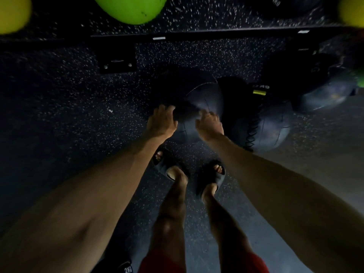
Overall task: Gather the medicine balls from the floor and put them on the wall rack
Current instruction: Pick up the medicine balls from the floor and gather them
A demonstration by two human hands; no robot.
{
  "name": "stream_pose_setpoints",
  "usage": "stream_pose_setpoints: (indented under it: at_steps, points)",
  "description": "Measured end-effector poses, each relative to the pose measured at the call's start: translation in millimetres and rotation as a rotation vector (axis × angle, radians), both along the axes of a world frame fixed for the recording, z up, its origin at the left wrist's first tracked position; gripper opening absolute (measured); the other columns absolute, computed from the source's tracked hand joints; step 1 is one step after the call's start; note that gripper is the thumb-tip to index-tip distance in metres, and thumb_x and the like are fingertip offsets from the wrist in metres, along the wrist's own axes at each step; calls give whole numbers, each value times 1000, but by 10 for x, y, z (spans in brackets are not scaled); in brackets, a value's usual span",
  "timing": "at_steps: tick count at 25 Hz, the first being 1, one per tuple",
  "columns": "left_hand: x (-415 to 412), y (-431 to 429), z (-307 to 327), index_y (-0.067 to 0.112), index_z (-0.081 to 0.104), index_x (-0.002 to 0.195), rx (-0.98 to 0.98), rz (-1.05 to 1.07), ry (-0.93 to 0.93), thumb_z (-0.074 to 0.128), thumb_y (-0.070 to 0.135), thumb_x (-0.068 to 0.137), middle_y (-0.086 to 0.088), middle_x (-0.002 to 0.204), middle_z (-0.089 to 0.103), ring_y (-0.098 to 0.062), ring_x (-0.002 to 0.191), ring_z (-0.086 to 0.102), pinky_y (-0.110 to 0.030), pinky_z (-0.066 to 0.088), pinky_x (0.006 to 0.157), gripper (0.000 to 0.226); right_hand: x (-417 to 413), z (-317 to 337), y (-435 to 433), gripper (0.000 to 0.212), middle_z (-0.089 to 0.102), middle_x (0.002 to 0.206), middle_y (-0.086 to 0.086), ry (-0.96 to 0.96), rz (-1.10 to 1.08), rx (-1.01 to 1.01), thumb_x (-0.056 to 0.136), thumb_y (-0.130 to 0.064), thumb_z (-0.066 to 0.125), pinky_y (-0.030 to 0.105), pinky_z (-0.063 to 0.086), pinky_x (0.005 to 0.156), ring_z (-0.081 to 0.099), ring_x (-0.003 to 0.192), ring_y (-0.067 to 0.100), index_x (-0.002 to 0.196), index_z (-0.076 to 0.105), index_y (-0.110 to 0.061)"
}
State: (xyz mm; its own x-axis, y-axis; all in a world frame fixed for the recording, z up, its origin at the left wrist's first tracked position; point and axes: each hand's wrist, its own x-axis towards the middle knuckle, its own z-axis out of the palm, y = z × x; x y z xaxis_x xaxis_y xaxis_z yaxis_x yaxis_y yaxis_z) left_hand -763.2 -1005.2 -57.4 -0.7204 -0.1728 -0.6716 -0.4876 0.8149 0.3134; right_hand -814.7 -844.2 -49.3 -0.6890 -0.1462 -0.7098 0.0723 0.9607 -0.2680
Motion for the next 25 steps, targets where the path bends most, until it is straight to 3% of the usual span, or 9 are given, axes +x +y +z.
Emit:
stream_pose_setpoints:
  at_steps: [3,6,11,17,22,25]
  points:
    - [328,-71,733,13,51,135,26,70,-1,57,32,97,-16,128,60,-32,114,61,-40,51,89,43,222,712,-60,30,63,117,19,-104,137,-50,102,-25,39,42,54,82,63,103,36,124,54,-11]
    - [844,-40,1462,13,56,129,64,167,-23,55,32,98,-13,125,64,-30,112,62,-39,50,90,36,429,1394,-101,30,63,112,21,-106,284,-70,103,-23,40,37,48,73,63,99,39,121,55,-5]
    - [1851,80,2513,13,52,134,80,479,-79,53,33,100,-14,130,60,-32,116,59,-42,50,92,39,916,2447,-165,31,64,113,20,-93,519,-205,104,-22,43,40,49,84,62,103,36,118,60,-1]
    - [3057,632,3245,10,55,130,81,961,95,55,29,99,-16,124,64,-35,112,61,-46,51,94,36,1564,2996,-125,33,66,115,16,-90,942,-201,102,-33,45,42,52,87,62,102,33,128,57,-15]
    - [4034,1486,3479,12,57,128,6,1296,141,55,26,99,-14,120,65,-33,110,62,-42,50,92,32,2318,3228,-47,35,64,121,17,-114,1258,-167,104,-33,44,39,51,86,62,106,34,132,53,-14]
    - [4711,2026,3473,12,59,123,-27,1518,141,57,26,97,-14,119,67,-34,111,63,-43,50,92,30,2971,3359,-6,36,64,120,14,-177,1448,-138,104,-34,43,33,49,71,62,95,27,134,52,-15]
